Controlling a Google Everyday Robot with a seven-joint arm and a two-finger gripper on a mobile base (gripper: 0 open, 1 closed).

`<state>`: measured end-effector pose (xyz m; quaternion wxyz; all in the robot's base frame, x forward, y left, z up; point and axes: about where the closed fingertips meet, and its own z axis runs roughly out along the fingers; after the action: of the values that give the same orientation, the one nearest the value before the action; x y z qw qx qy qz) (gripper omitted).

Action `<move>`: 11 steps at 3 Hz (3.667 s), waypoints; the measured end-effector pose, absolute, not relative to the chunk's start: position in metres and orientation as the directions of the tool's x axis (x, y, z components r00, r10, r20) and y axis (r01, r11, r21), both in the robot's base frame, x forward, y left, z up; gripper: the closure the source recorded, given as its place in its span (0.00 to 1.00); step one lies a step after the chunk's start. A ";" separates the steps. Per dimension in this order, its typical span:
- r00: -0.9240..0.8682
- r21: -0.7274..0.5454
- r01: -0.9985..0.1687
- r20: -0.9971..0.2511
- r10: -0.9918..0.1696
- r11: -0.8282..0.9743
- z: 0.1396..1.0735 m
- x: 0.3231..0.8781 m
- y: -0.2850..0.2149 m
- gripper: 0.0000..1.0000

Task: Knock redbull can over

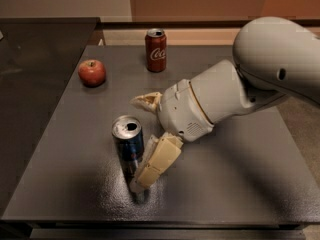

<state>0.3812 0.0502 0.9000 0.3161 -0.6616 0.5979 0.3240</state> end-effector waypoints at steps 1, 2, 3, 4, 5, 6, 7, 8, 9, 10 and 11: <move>0.067 -0.022 -0.996 -0.830 -0.554 -0.088 0.898 0.378 0.060 0.18; 0.057 -0.017 -0.997 -0.844 -0.533 -0.079 0.899 0.379 0.061 0.41; 0.050 -0.017 -0.998 -0.853 -0.519 -0.068 0.903 0.380 0.059 0.65; 0.067 -0.056 -0.998 -0.824 -0.563 -0.037 0.920 0.390 0.046 0.88; 0.094 -0.130 -0.992 -0.738 -0.669 0.004 0.936 0.404 0.024 1.00; 0.094 -0.182 -0.983 -0.618 -0.780 0.026 0.940 0.414 0.002 1.00; 0.084 -0.224 -0.974 -0.469 -0.879 0.026 0.931 0.420 -0.011 1.00; 0.066 -0.268 -0.963 -0.319 -0.945 0.023 0.916 0.426 -0.021 1.00; 0.047 -0.310 -0.951 -0.170 -0.984 0.008 0.899 0.433 -0.031 1.00; 0.035 -0.338 -0.941 -0.053 -0.998 -0.015 0.888 0.438 -0.036 0.83; 0.041 -0.354 -0.934 0.036 -0.999 -0.051 0.877 0.440 -0.034 0.59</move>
Offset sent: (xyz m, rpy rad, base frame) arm 0.0028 0.0076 -0.0027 0.1022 0.0348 -0.0255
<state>0.4400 -0.0338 0.8770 0.1177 -0.7116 0.6788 -0.1374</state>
